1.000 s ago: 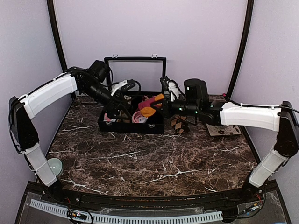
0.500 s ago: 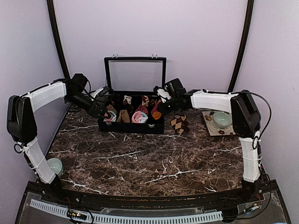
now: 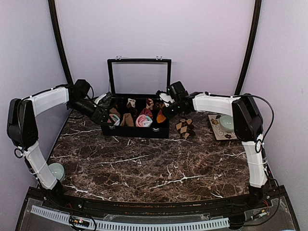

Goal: Roll the socks
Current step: Place the sock in the storage box.

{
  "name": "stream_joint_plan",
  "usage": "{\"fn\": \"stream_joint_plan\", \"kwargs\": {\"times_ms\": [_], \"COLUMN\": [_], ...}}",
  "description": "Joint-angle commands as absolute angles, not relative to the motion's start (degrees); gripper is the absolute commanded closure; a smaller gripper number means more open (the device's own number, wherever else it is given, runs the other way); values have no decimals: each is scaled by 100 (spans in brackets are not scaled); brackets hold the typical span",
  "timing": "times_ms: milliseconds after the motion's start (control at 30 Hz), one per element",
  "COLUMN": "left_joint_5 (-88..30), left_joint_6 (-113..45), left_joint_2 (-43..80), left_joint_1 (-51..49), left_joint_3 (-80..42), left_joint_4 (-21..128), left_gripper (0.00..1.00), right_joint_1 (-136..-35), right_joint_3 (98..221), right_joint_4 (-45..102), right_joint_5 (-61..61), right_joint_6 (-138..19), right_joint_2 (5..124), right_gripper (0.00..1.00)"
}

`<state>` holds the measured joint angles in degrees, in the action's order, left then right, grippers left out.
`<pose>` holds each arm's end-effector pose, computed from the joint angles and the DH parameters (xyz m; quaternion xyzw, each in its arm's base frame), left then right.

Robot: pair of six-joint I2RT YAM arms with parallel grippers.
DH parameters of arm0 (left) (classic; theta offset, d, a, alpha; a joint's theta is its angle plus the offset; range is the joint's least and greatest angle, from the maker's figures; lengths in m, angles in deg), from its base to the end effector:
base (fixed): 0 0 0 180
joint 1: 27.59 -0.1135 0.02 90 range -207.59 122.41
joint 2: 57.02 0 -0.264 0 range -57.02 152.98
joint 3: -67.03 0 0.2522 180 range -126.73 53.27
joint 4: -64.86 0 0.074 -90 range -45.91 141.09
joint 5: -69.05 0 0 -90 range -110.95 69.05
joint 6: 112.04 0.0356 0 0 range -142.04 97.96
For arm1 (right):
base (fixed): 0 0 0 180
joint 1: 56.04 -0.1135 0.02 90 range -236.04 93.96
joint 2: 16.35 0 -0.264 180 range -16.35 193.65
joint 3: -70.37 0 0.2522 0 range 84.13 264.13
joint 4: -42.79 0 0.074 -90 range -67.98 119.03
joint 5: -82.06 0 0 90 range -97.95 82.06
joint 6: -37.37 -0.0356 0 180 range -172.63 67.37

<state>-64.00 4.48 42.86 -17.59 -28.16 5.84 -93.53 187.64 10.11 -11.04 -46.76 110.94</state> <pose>0.3512 -0.0866 0.2633 0.3631 0.8341 -0.3232 0.2607 0.4049 0.3081 0.2054 -0.3282 0.8549 0.0854 0.3926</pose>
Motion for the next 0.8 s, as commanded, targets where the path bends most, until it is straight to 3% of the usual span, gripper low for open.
{"fn": "stream_joint_plan", "kwargs": {"times_ms": [0,767], "left_joint_5": [-6550,-6491], "left_joint_6": [409,263], "left_joint_2": [4118,4084], "left_joint_1": [-1788,-1784], "left_joint_3": [-2759,-2669], "left_joint_4": [652,736], "left_gripper": [1,1], "right_joint_1": [-9353,-9544], "right_joint_3": [19075,19239], "right_joint_4": [1207,1063], "right_joint_5": [-1432,-1271], "right_joint_6": [-4215,-3173], "right_joint_2": [10910,11223], "right_gripper": [100,100]}}
